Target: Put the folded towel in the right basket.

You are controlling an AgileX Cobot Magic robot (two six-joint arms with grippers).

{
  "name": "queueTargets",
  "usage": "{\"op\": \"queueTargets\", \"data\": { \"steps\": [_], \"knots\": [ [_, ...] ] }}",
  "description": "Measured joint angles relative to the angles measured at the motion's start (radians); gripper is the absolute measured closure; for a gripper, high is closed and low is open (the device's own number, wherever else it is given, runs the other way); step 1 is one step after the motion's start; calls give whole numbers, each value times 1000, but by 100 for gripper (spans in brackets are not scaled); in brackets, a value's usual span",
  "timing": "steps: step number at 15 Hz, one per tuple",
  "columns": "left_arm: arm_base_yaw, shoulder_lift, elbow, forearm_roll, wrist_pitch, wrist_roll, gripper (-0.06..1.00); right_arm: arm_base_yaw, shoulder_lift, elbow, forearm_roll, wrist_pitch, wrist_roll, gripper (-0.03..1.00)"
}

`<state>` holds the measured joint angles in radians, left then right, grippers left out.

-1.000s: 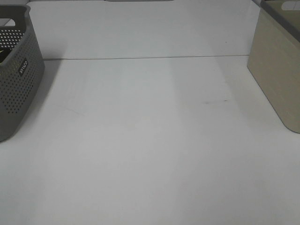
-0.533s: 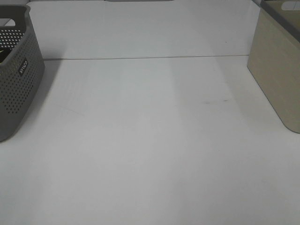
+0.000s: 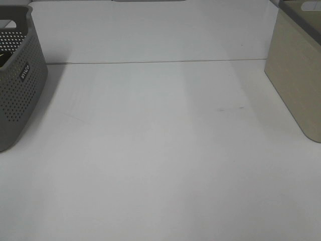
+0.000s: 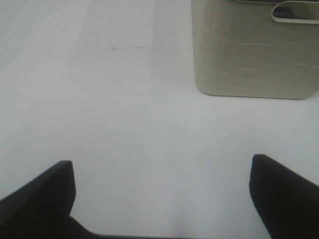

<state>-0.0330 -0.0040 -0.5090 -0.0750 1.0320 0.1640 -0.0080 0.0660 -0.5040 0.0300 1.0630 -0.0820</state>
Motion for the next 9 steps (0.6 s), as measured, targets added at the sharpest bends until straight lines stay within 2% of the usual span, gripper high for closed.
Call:
{"op": "queueTargets", "data": {
  "steps": [9],
  "knots": [
    [0,0,0,0,0,0,-4,0,0,0,0,0,0,9]
  ]
}}
